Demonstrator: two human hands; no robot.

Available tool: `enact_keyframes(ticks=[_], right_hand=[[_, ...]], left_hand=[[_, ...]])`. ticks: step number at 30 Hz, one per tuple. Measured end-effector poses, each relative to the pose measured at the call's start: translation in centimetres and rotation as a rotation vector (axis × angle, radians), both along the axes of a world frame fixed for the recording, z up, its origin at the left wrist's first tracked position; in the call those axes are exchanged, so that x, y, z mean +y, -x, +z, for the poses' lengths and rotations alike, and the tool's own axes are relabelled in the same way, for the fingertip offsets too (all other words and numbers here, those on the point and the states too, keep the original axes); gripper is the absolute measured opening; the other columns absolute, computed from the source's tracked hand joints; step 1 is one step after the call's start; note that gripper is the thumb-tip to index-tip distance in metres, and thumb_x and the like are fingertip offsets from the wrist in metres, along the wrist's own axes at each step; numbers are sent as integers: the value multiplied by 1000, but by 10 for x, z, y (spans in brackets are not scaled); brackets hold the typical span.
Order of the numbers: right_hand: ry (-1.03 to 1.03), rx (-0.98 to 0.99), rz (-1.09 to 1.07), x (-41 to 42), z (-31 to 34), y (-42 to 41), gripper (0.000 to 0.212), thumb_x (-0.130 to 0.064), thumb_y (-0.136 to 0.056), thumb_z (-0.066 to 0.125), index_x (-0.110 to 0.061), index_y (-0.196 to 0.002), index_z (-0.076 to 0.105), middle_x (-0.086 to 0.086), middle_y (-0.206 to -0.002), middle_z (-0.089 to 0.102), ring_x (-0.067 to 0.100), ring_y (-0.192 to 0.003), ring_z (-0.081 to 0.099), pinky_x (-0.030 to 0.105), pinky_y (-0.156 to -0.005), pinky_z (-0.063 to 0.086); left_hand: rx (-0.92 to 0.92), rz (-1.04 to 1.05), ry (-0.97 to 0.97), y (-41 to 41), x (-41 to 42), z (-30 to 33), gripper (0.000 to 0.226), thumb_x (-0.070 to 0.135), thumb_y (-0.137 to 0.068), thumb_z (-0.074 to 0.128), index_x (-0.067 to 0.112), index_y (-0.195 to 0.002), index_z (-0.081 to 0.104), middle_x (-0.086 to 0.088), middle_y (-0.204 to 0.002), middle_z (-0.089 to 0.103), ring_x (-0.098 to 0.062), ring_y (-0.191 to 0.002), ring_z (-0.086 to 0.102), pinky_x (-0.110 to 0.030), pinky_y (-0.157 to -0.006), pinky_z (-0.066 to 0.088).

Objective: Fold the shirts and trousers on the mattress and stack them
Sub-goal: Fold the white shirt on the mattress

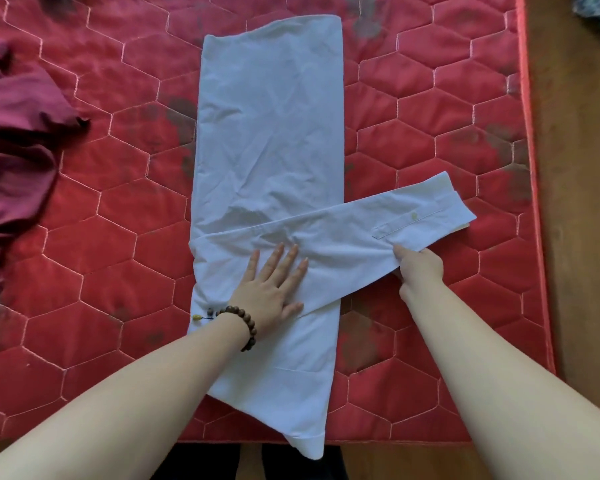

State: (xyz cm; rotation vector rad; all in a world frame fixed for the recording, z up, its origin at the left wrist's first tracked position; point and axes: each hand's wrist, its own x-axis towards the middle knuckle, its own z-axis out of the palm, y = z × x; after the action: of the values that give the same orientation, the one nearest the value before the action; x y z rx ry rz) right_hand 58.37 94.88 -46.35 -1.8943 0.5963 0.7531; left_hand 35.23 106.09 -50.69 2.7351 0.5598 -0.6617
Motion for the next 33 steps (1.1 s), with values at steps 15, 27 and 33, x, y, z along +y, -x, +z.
enact_keyframes(ticks=[15, 27, 33], right_hand=[[-255, -206, 62, 4, 17, -58, 25, -19, -96, 56, -16, -72, 57, -5, -73, 57, 10, -69, 53, 33, -72, 47], [83, -589, 1896, 4, 12, 142, 50, -34, -103, 33, -26, -152, 22, 0, -162, 9, 20, -149, -2, 43, -119, -3], [101, -758, 1769, -7, 3, 158, 50, -29, -101, 42, -20, -149, 32, 5, -160, 18, 21, -147, 1, 47, -120, 2]], left_hand=[[-162, 357, 443, -61, -20, 25, 50, 47, -101, 20, 32, -149, 27, 6, -161, 3, -8, -145, -13, -44, -117, -14], [-431, 1756, 1476, 16, 29, 77, 44, 47, -92, 53, 9, -102, 72, -19, -115, 67, -32, -104, 66, -46, -94, 50], [-373, 1458, 662, 36, 22, 60, 3, 11, -85, 64, 12, -86, 67, -5, -85, 69, -22, -83, 64, -27, -68, 50]])
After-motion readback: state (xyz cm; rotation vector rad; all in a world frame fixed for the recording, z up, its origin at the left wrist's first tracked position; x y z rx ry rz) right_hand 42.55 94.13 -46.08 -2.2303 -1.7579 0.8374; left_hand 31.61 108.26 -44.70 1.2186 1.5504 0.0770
